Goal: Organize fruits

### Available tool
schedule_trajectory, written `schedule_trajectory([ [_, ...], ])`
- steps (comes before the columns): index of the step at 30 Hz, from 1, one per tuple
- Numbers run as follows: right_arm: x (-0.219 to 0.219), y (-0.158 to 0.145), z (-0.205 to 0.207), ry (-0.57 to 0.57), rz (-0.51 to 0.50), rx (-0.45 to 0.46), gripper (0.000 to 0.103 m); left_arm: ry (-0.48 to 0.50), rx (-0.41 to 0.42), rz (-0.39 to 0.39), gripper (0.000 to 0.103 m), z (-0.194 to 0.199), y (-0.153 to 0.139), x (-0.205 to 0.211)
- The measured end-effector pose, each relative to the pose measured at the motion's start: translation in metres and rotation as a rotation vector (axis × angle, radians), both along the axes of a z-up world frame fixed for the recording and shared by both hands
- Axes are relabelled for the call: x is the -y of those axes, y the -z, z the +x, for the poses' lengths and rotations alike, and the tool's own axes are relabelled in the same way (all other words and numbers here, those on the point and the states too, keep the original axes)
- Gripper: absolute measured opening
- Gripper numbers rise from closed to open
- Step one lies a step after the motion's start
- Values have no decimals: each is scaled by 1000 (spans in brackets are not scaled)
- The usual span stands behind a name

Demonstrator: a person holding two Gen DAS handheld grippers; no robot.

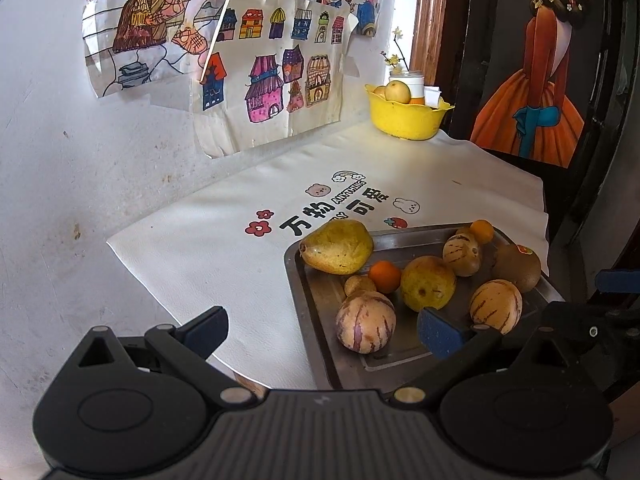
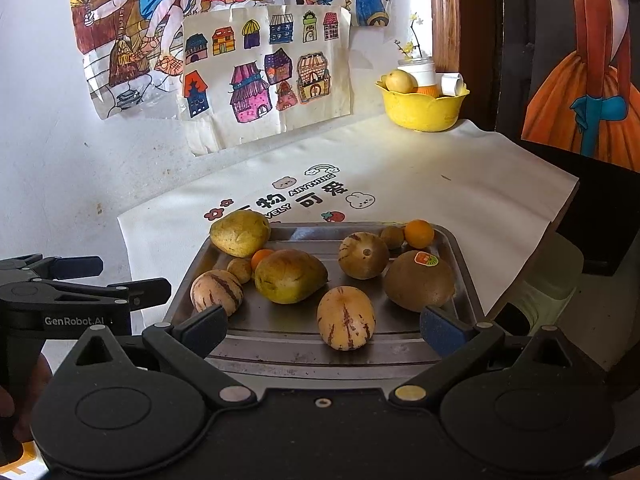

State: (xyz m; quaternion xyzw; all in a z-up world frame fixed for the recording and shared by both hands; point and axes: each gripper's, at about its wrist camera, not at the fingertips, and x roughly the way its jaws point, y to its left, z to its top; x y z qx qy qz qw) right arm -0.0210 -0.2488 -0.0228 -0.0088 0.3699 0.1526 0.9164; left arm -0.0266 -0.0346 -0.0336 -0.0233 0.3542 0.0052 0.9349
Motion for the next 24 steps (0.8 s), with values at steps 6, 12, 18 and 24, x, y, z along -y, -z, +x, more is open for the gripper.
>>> schedule_trajectory([
  [6, -1, 1, 1, -2, 3, -2, 102, 0, -1, 2, 102, 1, 1, 0],
  [12, -2, 0, 1, 0, 1, -3, 102, 2, -8, 7, 102, 3, 2, 1],
  [18, -2, 0, 2, 0, 1, -4, 102, 1, -8, -3, 102, 3, 2, 1],
  [24, -2, 2, 3, 1, 3, -5, 102, 5, -9, -15, 102, 4, 3, 0],
])
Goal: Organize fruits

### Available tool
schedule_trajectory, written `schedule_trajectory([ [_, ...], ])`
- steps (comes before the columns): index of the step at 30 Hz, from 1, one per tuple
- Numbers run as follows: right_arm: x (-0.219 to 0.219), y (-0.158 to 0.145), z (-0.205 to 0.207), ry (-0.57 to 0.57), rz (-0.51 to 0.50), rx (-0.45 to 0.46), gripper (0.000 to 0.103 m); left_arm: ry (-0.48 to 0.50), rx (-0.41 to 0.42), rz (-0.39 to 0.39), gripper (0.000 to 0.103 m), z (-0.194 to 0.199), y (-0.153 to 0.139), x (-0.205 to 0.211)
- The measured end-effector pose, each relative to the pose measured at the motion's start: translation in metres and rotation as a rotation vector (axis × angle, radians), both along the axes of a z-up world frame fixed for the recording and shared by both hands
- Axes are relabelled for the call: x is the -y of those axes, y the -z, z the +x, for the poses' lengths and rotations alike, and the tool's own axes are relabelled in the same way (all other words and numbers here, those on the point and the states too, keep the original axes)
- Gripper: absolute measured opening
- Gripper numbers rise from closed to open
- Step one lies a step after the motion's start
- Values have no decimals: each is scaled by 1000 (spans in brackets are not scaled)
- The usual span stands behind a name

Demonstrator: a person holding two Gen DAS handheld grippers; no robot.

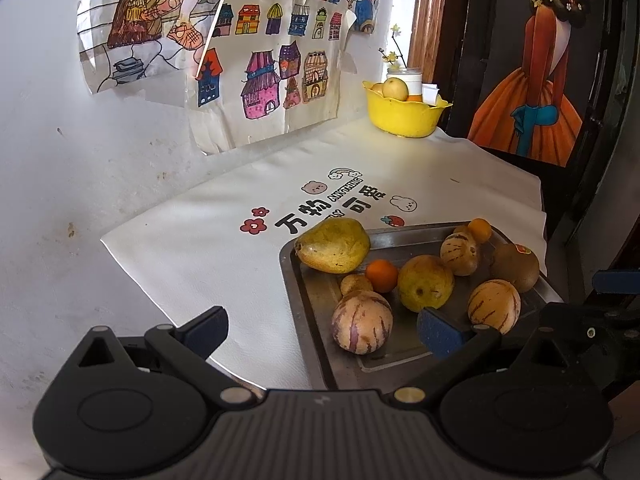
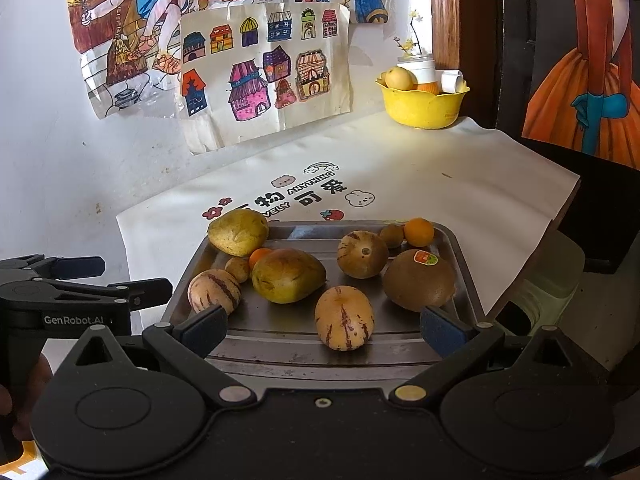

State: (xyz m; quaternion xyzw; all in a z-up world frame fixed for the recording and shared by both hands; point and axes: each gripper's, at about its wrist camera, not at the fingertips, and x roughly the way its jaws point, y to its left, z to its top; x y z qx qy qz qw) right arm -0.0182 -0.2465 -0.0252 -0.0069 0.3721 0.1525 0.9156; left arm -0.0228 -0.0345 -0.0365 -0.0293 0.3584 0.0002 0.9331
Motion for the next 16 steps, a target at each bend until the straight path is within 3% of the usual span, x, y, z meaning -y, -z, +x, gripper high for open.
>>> schedule_trajectory([
  [10, 1, -1, 0, 1, 1, -1, 102, 8, 16, -55, 103, -2, -2, -2],
  [13, 2, -1, 1, 2, 0, -1, 102, 12, 78, -107, 103, -8, -4, -7],
  [16, 3, 1, 1, 5, 2, -6, 102, 13, 106, -94, 103, -9, -6, -6],
])
